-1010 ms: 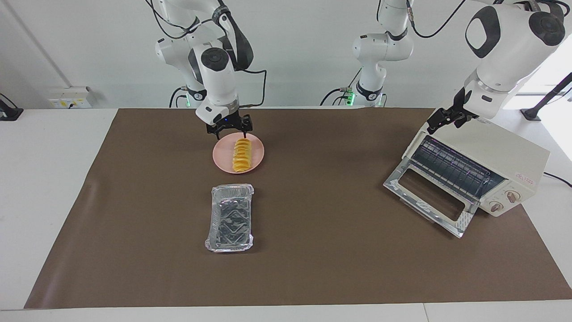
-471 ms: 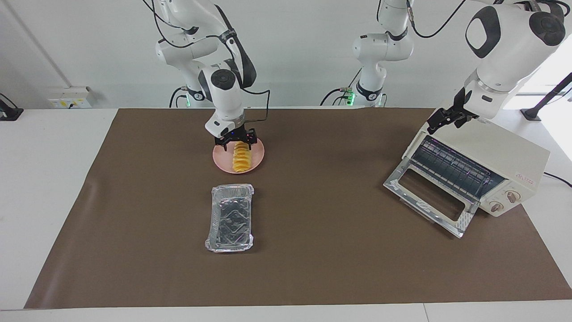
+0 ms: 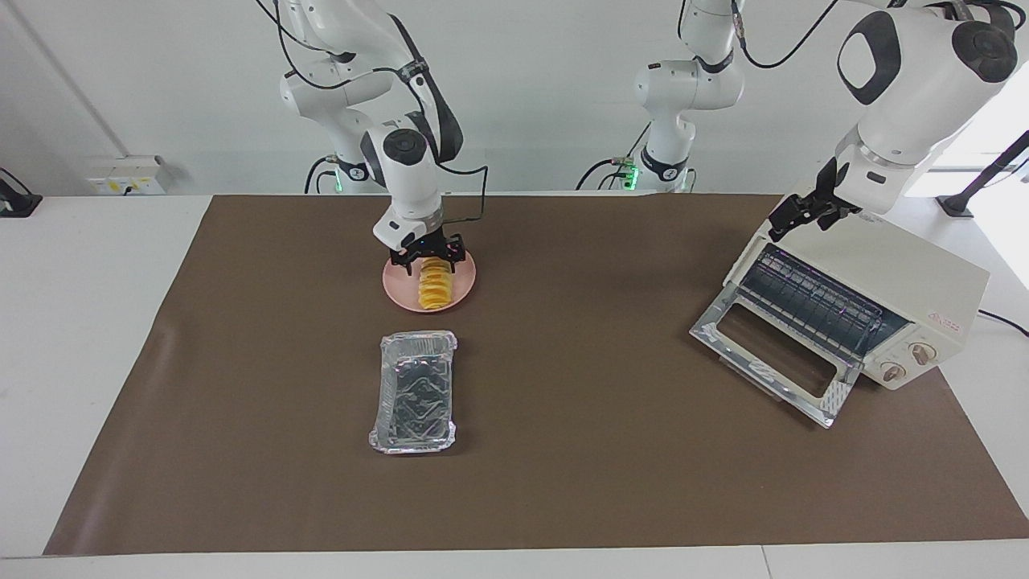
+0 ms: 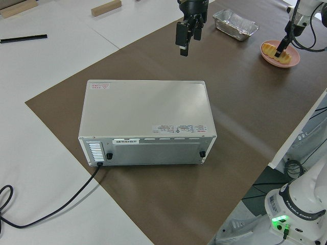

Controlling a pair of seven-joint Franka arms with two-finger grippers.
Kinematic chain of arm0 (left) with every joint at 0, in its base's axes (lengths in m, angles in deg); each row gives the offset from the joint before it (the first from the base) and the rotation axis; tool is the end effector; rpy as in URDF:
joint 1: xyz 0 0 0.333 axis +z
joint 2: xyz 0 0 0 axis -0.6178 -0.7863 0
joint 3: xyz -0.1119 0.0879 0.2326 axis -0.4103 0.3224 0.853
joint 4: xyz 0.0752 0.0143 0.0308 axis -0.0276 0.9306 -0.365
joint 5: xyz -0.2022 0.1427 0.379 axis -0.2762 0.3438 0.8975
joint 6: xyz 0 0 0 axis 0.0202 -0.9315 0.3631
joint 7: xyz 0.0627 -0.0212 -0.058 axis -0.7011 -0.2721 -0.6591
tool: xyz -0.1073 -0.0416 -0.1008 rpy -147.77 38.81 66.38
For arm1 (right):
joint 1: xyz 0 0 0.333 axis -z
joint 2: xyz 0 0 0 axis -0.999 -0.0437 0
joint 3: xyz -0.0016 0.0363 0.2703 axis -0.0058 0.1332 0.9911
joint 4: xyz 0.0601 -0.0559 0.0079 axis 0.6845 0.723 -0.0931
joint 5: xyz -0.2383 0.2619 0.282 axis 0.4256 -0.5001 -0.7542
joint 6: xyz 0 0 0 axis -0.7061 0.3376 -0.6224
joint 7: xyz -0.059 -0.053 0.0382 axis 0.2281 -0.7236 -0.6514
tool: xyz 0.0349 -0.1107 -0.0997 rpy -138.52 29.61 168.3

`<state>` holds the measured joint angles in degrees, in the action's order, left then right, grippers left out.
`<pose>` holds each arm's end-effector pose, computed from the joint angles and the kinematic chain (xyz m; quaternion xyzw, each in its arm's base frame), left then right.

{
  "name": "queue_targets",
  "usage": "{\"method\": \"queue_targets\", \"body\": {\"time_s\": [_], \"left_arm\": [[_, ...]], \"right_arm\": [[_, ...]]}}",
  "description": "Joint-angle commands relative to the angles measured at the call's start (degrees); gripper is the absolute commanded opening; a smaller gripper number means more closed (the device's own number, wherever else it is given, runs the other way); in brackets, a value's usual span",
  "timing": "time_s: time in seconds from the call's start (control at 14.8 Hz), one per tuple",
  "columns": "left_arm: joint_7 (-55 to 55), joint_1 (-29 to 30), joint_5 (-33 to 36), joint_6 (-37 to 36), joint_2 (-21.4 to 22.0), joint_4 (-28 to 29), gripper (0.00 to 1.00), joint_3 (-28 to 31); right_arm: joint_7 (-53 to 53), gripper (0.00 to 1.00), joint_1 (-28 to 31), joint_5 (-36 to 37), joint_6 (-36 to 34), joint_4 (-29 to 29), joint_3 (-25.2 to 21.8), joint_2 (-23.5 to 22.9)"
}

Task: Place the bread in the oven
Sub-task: 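Grasp the stack of orange bread slices with the right gripper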

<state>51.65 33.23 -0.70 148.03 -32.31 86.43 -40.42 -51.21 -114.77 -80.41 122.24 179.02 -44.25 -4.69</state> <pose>0.6031 -0.0133 0.4803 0.9938 0.0855 -0.0704 0.0023 0.4445 0.2302 0.1634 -0.9998 -0.0207 0.0052 0.0027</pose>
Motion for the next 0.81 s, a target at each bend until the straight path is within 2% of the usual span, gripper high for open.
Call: {"method": "queue_targets", "body": {"time_s": [0.0,0.07,0.13,0.2,0.54,0.74], "left_arm": [[0.3,0.35,-0.62,0.69,1.21,1.18,1.0,0.0],[0.3,0.26,-0.62,0.69,1.29,1.18,1.0,0.0],[0.3,0.26,-0.62,0.69,1.29,1.18,1.0,0.0],[0.3,0.26,-0.62,0.69,1.29,1.18,1.0,0.0],[0.3,0.26,-0.62,0.69,1.29,1.18,1.0,0.0],[0.3,0.35,-0.62,0.69,1.29,1.18,1.0,0.0]], "right_arm": [[0.4,0.83,-0.15,-0.38,2.42,0.65,-0.15,-1.04],[0.39,0.51,-0.06,-0.38,2.43,0.3,-0.15,-1.13],[0.48,0.11,-0.06,-0.38,2.34,-0.05,-0.15,-1.21],[0.66,0.0,-0.06,-0.38,1.56,-0.84,-0.15,-1.48],[0.74,0.0,0.12,-0.38,-5.2,-6.1,-0.15,-1.92],[0.57,0.0,1.26,-0.38,-16.16,-14.69,-0.24,-1.83]]}}
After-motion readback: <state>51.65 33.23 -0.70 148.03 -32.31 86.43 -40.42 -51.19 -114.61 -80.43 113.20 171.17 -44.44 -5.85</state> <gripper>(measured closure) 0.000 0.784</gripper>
